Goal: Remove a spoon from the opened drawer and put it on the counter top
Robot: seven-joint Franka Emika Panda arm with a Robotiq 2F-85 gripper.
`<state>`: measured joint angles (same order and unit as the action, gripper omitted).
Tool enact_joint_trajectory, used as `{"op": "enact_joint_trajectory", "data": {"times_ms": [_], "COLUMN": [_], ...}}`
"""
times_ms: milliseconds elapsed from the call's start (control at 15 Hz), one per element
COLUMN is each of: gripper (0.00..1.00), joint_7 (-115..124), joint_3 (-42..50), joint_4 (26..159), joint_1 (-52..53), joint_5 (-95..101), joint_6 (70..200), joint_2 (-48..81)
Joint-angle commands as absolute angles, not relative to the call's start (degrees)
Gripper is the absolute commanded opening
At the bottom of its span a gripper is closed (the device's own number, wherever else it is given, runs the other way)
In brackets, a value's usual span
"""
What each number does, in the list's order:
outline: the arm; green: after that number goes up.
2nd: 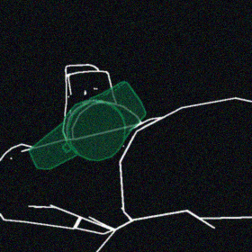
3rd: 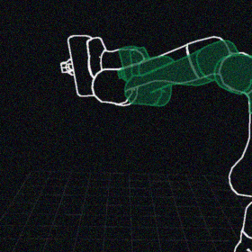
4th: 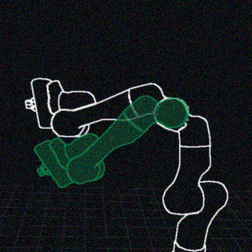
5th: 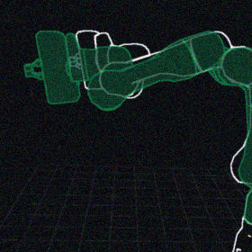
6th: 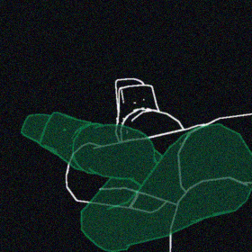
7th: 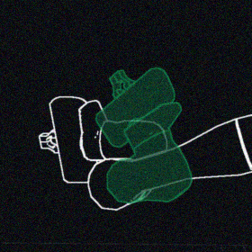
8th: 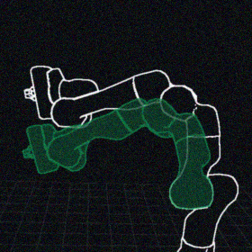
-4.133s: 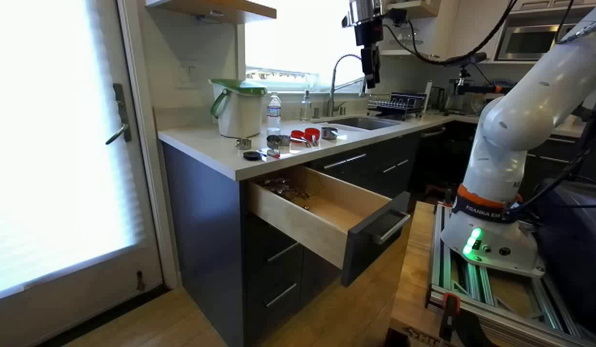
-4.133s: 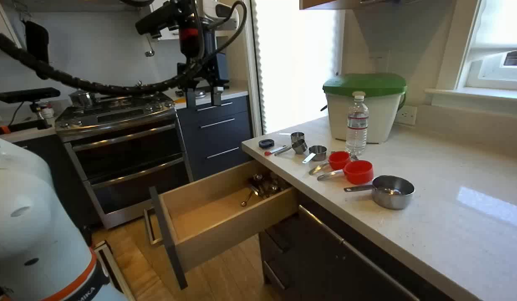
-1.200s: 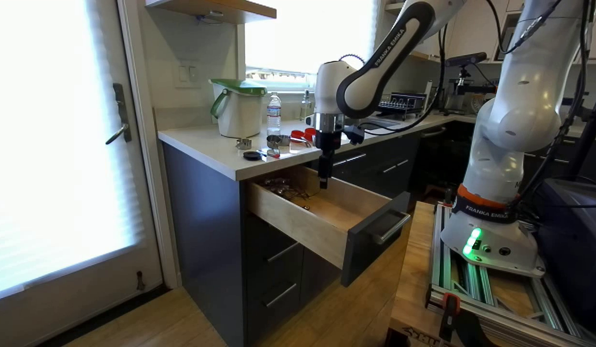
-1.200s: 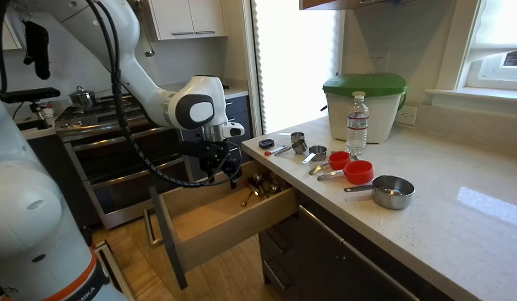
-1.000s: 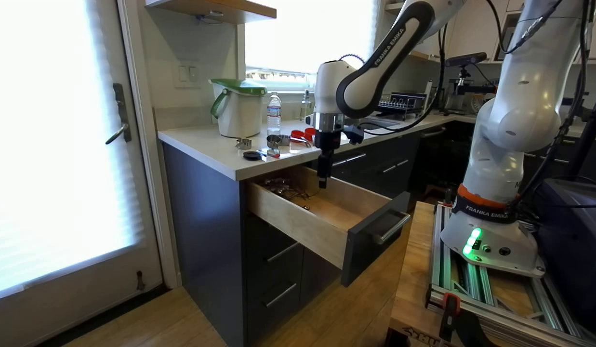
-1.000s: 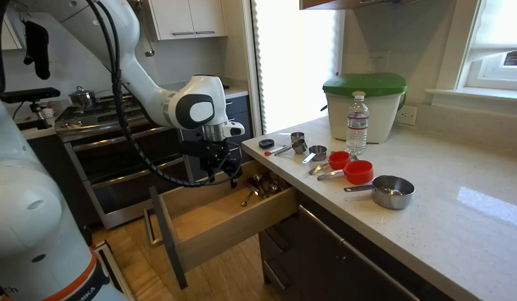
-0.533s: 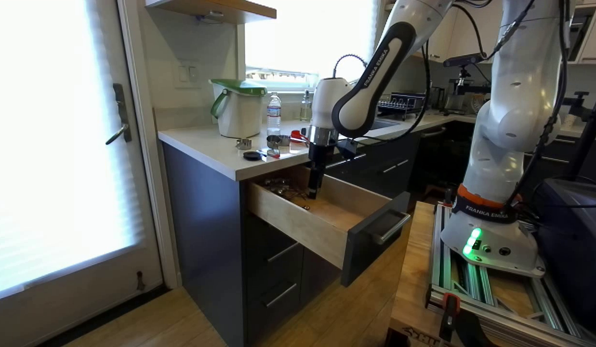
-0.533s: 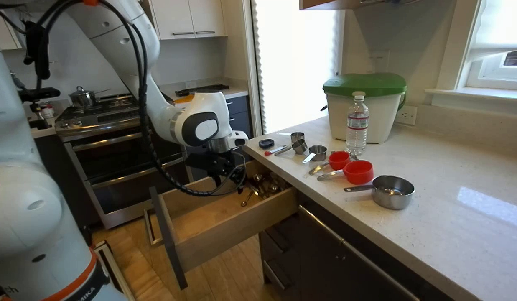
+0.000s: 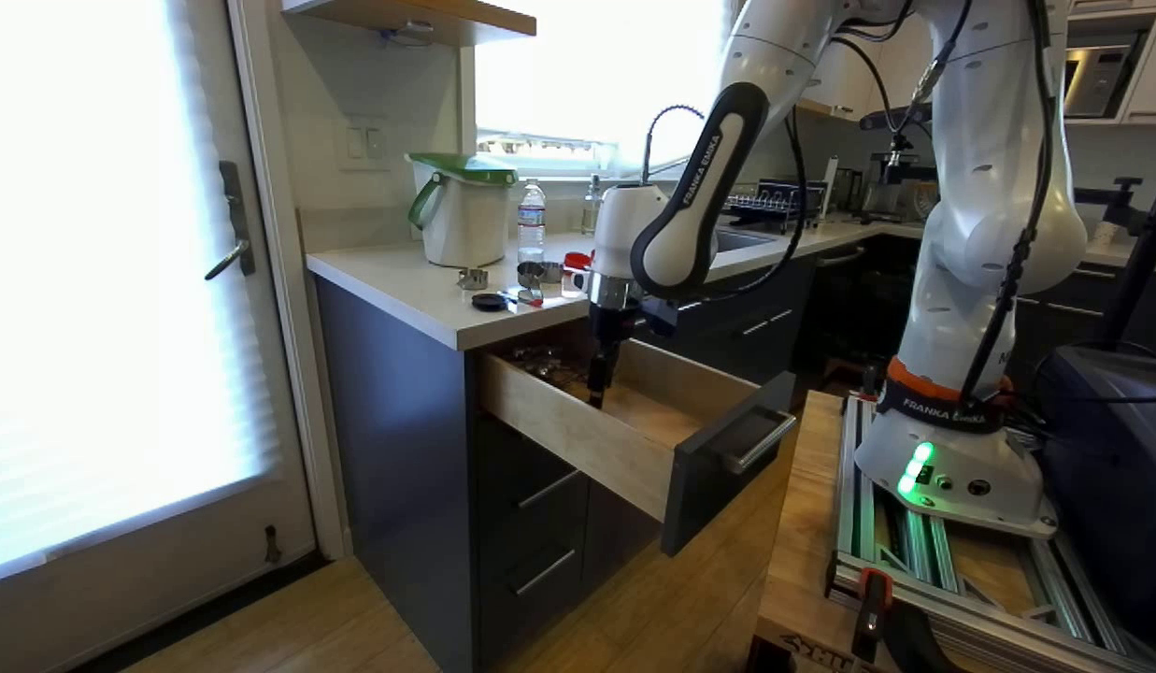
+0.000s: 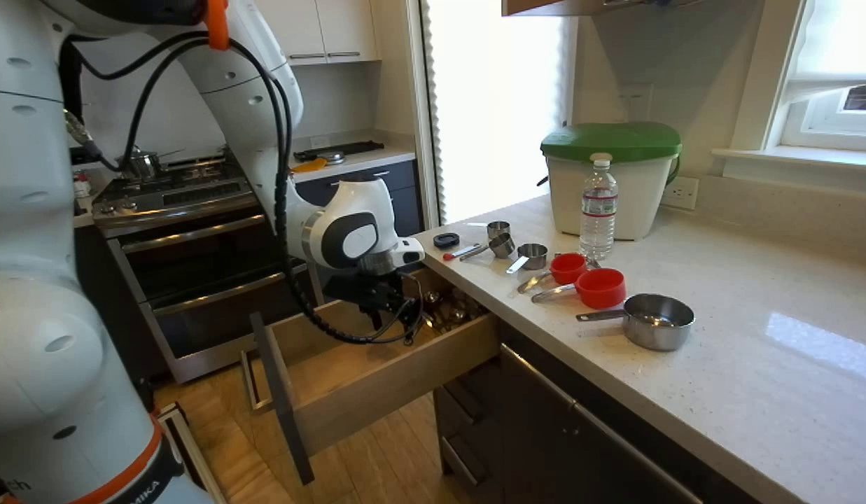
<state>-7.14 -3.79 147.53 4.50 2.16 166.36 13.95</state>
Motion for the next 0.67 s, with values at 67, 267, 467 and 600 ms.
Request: {"op": "enact_joint_trajectory", "data": {"times_ms": [67,267,467,600], "gripper": [0.57,0.33,0.22,0.31], "joint_7": [-7.17,-6.88,-7.04,-7.03], "joint_3": [-2.53,-1.34,-0.8,-0.47], "joint_4": [144.63,143.33,142.47,142.1], "joint_1": [4.21,4.42,4.24,4.3], "joint_5": [5.37,7.01,7.77,8.16], "joint_6": [167.41,167.23,166.99,166.88], "joint_2": [17.56,18.53,19.28,19.73]}}
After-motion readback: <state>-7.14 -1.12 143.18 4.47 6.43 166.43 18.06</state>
